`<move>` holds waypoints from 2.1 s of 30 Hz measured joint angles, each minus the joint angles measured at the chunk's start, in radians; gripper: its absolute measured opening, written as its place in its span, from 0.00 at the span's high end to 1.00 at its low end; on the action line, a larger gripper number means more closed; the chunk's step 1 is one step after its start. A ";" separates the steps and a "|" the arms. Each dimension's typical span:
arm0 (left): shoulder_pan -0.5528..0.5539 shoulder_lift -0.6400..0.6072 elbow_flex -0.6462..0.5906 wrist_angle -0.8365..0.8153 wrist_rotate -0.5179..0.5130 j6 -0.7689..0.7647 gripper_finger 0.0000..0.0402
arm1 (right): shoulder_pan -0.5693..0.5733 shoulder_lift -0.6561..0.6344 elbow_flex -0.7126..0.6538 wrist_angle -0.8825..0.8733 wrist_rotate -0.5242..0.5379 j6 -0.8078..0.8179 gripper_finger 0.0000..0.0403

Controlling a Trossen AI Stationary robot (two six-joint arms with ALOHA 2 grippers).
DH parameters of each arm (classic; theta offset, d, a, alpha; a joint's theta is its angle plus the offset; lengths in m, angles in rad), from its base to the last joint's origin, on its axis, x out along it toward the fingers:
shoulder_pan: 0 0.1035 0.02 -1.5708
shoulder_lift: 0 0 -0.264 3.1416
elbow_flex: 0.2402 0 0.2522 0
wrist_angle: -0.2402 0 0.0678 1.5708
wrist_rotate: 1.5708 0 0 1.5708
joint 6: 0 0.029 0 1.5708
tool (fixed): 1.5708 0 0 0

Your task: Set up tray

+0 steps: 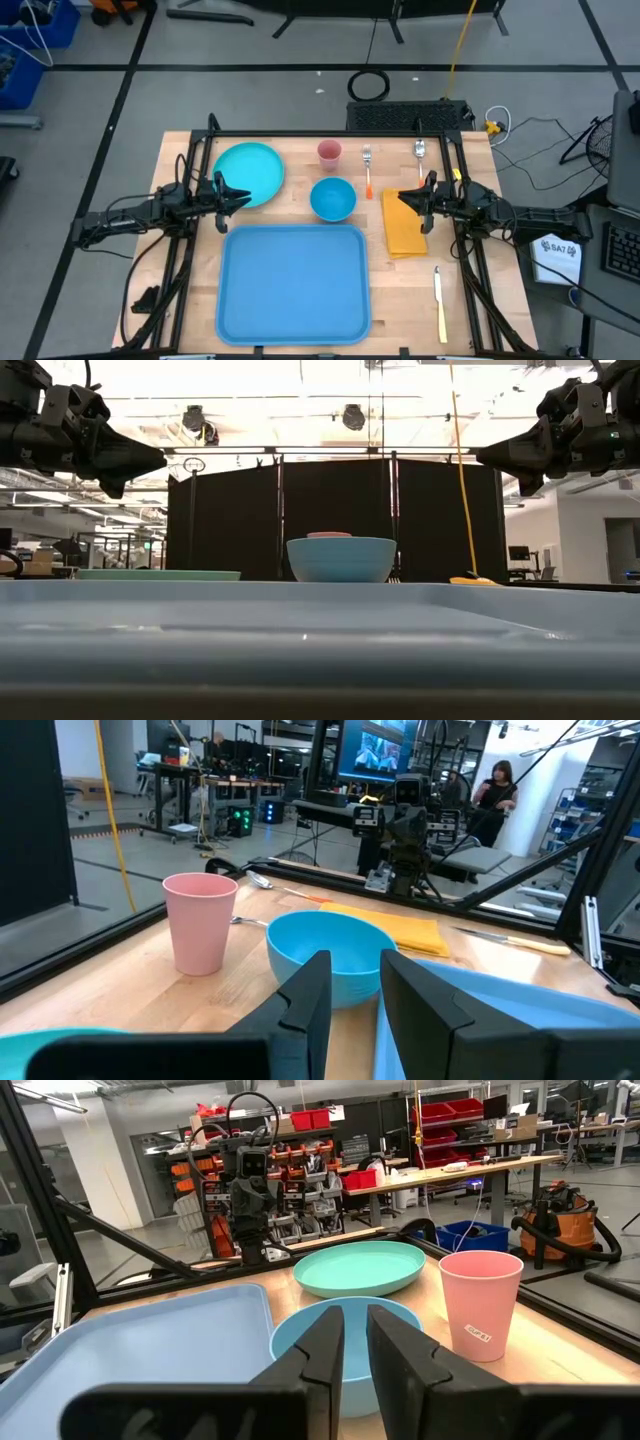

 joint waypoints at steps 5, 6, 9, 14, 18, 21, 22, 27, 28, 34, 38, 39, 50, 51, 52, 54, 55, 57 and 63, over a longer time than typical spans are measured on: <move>0.000 0.000 0.000 -0.007 -0.039 -0.003 0.77 | 0.000 0.000 0.000 0.000 0.000 0.000 0.90; 0.000 0.000 0.000 -0.007 -0.046 -0.010 0.77 | 0.000 0.000 0.000 0.000 0.000 0.000 0.90; 0.000 0.000 0.000 -0.007 -0.047 -0.025 0.77 | 0.000 0.000 0.000 0.000 0.000 0.000 0.90; 0.000 0.000 0.000 -0.007 -0.048 -0.025 0.77 | 0.000 0.000 0.000 0.007 0.000 0.000 0.90; 0.000 0.000 0.000 -0.006 -0.048 -0.037 0.77 | 0.000 0.000 0.000 0.065 -0.003 0.000 0.90; 0.000 0.000 0.000 -0.008 -0.049 -0.059 0.77 | 0.000 0.000 0.000 0.109 -0.004 0.000 0.90; 0.000 0.000 0.000 -0.013 -0.048 -0.062 0.77 | 0.000 0.000 0.000 0.122 -0.004 0.000 0.90; 0.000 0.022 0.002 -0.019 -0.068 -0.116 0.77 | 0.000 0.000 0.000 0.129 -0.002 -0.019 0.90; 0.000 0.030 0.002 -0.017 -0.089 -0.130 0.77 | 0.000 0.000 0.000 0.129 -0.001 -0.035 0.90; 0.000 0.113 0.002 -0.010 -0.094 -0.137 0.77 | 0.000 0.020 0.000 0.249 0.139 -0.029 0.90; 0.000 0.152 -0.001 0.043 -0.109 -0.133 0.77 | -0.002 0.126 0.081 0.205 0.422 -0.005 0.90; 0.000 0.157 -0.001 0.061 -0.116 -0.129 0.77 | -0.007 0.177 0.133 0.163 0.431 -0.005 0.90; 0.000 0.171 -0.001 0.074 -0.164 -0.148 0.77 | -0.241 1.043 1.058 -0.588 0.360 0.020 0.91; 0.000 0.171 -0.001 0.075 -0.164 -0.151 0.77 | -0.270 1.121 1.141 -0.661 0.337 0.008 0.91; 0.000 0.170 -0.001 0.075 -0.164 -0.155 0.77 | -0.294 1.189 1.215 -0.705 0.313 -0.009 0.91; 0.000 0.171 -0.001 0.074 -0.164 -0.153 0.77 | -0.327 1.298 1.333 -0.766 0.289 -0.047 0.91; 0.000 0.171 -0.001 0.074 -0.164 -0.151 0.77 | -0.339 1.337 1.377 -0.778 0.282 -0.065 0.91; 0.000 0.171 -0.001 0.074 -0.164 -0.150 0.77 | -0.362 1.396 1.441 -0.783 0.283 -0.080 0.91; 0.000 0.170 -0.001 0.053 -0.154 -0.157 0.77 | -0.413 1.510 1.480 -0.816 0.256 -0.071 0.91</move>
